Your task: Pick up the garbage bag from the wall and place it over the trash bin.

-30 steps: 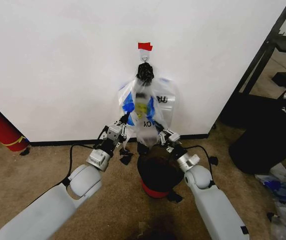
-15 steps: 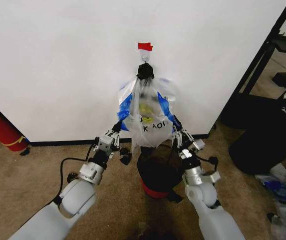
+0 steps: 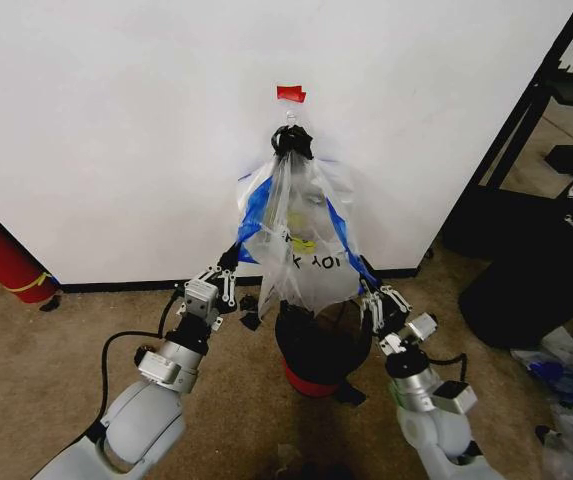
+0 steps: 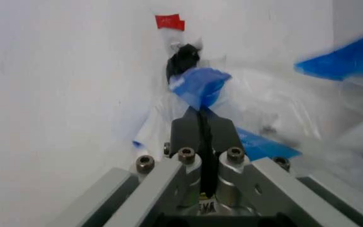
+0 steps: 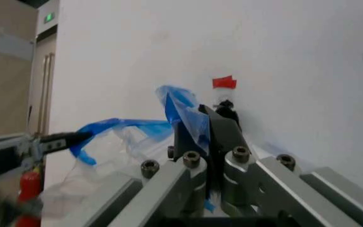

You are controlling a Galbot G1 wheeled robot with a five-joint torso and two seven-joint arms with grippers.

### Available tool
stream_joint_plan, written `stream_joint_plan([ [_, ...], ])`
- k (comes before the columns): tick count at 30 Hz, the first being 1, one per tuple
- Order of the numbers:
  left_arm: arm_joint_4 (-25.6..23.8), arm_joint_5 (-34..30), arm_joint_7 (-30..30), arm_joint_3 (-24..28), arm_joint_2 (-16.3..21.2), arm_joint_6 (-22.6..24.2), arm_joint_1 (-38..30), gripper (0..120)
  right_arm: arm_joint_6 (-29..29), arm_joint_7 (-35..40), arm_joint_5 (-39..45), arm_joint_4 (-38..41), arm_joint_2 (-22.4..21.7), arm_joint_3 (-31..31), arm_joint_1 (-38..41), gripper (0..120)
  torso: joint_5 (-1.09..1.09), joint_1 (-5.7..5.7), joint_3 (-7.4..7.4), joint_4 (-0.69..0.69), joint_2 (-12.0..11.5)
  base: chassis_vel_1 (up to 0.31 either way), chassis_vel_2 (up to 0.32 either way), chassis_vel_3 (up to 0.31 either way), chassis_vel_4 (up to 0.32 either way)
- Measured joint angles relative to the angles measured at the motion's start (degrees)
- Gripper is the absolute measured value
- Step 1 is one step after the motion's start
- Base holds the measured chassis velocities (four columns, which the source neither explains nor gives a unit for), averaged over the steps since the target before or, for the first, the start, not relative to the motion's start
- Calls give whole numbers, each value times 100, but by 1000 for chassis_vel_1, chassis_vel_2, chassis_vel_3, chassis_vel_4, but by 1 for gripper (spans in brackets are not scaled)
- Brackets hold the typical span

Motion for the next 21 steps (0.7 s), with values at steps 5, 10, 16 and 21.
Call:
stream_joint_plan([
  [5, 79, 13, -15, -1, 43, -68, 75, 0, 211, -315, -13, -75, -131, 225, -197, 0, 0, 0, 1, 0, 0, 0, 0, 0, 0],
  [10, -59, 77, -33, -40, 32, -87, 281, 0, 464, -678, 105, 8, -258, 457, -374, 0, 0, 0, 0, 0, 0, 0, 0, 0, 0],
  [16, 68, 248, -32, -8, -97, -248, 572, 0, 771, -1216, 177, -353, -302, 556, -447, 0, 0, 0, 0, 1, 0, 0, 0, 0, 0],
  [21, 305, 385, -30, 45, -249, -396, 679, 0, 917, -1551, 195, -849, -240, 556, -407, 0, 0, 0, 1, 1, -1, 0, 0, 0, 0],
])
